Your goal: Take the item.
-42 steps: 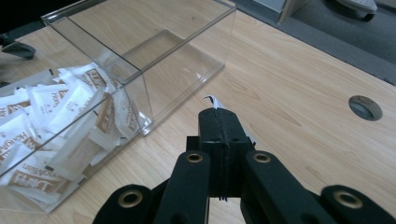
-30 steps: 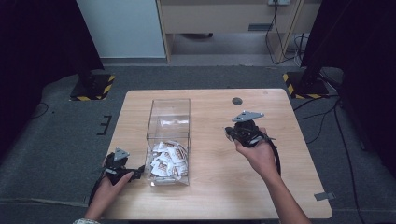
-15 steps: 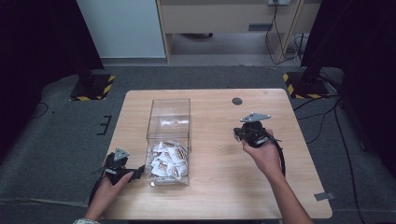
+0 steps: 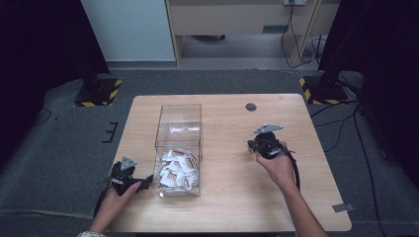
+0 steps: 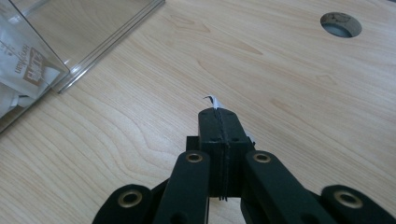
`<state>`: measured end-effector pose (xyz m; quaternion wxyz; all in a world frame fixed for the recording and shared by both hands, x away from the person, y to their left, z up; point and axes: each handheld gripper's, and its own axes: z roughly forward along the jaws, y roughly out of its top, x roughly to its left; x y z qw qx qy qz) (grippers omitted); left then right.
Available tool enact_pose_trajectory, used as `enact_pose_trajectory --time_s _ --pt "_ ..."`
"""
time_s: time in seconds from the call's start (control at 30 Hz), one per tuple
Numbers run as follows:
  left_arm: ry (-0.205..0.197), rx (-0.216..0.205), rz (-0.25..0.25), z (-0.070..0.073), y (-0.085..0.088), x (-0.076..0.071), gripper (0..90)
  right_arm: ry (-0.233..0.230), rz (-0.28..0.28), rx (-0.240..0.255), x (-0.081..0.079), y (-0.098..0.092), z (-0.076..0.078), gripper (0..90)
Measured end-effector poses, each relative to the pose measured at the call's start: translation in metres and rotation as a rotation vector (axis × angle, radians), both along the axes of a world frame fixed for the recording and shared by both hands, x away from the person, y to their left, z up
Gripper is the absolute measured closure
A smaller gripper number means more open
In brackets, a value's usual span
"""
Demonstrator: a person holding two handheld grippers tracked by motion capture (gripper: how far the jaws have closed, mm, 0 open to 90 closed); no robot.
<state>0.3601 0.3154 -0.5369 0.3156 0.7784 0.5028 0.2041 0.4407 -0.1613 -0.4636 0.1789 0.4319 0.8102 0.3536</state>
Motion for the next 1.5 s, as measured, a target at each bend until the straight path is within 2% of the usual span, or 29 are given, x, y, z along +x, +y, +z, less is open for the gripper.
enact_pose_trajectory --time_s 0.6,0.77,0.93,1.13,1.33,1.5 --pt "0.0 0.0 0.0 0.0 0.0 0.0 0.0 0.03 0.008 -0.019 0.004 0.016 -0.019 89.4" --pt "0.0 0.0 0.0 0.0 0.0 0.0 0.0 0.04 0.0 -0.03 0.008 0.02 -0.021 84.5" --pt "0.0 0.0 0.0 0.0 0.0 0.0 0.0 0.049 -0.01 -0.013 0.009 0.025 -0.021 66.8" --pt "0.0 0.0 0.0 0.0 0.0 0.0 0.0 0.034 -0.023 0.0 0.005 0.023 -0.017 42.2" --pt "0.0 0.0 0.0 0.0 0.0 0.0 0.0 -0.014 -0.043 0.02 -0.006 0.017 -0.013 16.4" --pt "0.0 0.0 0.0 0.0 0.0 0.0 0.0 -0.03 -0.029 0.023 -0.022 0.011 -0.019 9.7"
